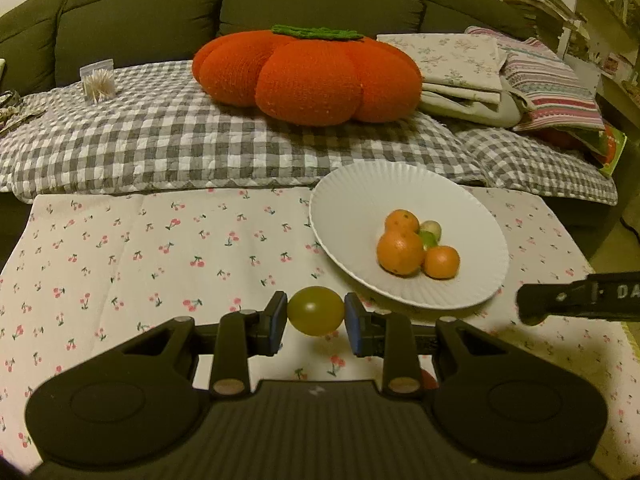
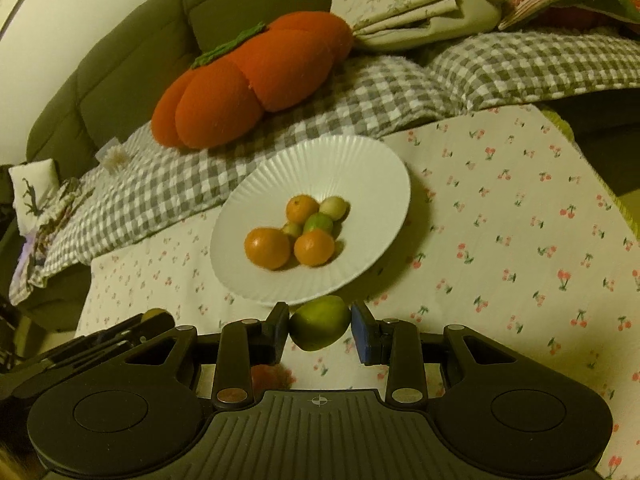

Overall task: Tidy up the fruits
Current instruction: 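Carry the green fruit to the plate and open the right tool to drop it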

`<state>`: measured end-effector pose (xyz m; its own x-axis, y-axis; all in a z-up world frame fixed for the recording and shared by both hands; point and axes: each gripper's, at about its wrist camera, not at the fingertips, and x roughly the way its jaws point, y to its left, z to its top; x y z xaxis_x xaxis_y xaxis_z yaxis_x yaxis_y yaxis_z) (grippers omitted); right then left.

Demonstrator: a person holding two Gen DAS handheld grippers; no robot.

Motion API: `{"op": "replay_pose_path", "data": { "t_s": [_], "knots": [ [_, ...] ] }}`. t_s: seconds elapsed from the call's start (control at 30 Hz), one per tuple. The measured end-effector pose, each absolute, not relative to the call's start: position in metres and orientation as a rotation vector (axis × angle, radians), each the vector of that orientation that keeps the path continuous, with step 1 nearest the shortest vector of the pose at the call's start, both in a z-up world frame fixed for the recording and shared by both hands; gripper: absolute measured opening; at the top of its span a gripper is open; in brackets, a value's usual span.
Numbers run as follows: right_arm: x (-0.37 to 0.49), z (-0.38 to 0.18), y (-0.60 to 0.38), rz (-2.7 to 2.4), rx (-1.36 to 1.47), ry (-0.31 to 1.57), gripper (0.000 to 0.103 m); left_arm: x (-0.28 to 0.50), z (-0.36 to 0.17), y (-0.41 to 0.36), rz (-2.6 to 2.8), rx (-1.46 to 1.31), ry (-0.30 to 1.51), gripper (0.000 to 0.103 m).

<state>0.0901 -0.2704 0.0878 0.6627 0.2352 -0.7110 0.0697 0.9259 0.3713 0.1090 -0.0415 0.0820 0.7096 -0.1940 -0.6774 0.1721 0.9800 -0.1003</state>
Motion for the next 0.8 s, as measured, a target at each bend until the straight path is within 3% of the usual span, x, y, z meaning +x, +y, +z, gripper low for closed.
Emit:
{"op": "replay_pose_path", "data": {
  "t_s": [0.8],
  "knots": [
    [0.138, 0.071, -0.283, 0.078, 0.284, 0.761, 0.033, 0.179, 0.069, -0.067, -0.312, -0.085, 0.694, 0.029]
  ]
}}
